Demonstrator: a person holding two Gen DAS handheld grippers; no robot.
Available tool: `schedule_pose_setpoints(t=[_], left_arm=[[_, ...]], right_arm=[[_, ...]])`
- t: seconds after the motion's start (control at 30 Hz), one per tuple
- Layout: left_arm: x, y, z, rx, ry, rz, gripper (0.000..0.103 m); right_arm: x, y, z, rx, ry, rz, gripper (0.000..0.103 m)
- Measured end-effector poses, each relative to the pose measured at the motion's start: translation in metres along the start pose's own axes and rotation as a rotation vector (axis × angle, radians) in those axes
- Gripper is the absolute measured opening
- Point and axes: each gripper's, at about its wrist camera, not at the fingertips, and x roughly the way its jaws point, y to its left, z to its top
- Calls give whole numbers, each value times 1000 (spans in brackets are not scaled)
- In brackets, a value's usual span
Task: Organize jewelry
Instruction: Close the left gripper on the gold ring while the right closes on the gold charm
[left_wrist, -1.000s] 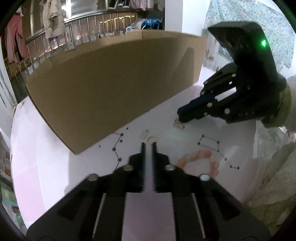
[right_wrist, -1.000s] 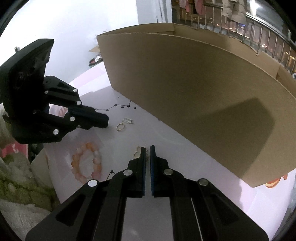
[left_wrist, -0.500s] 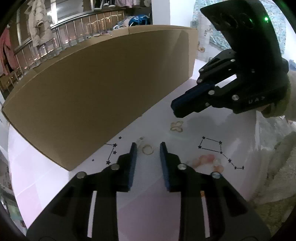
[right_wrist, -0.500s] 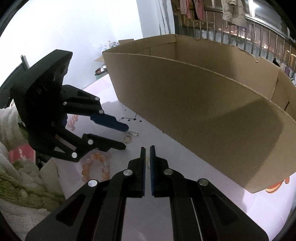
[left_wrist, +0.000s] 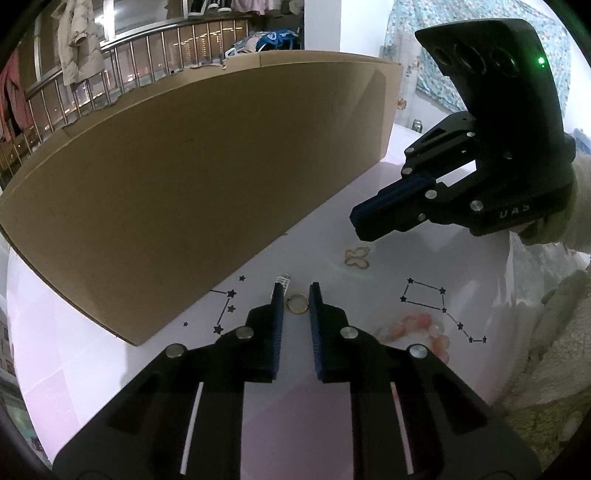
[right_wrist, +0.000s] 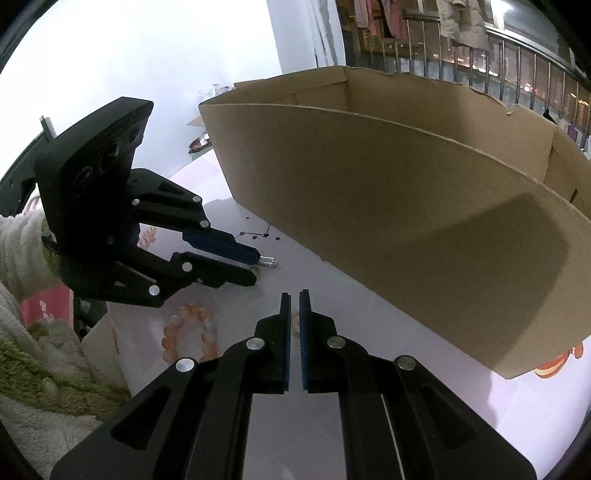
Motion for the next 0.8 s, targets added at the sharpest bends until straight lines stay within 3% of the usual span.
schedule_pose_setpoints(t=[0.5,0.67,0.8], left_arm=[[-8,0,-9,-23,-7,60,10],[-14,8,-16,-91,-15,88,10],[-17,10,-20,-120,-23,94,10]], right_arm=[[-6,-3,-5,14,-1,-11,6],[-3,-4,-6,9,17,-12,21],[2,0,-6,-12,24,-14,24]])
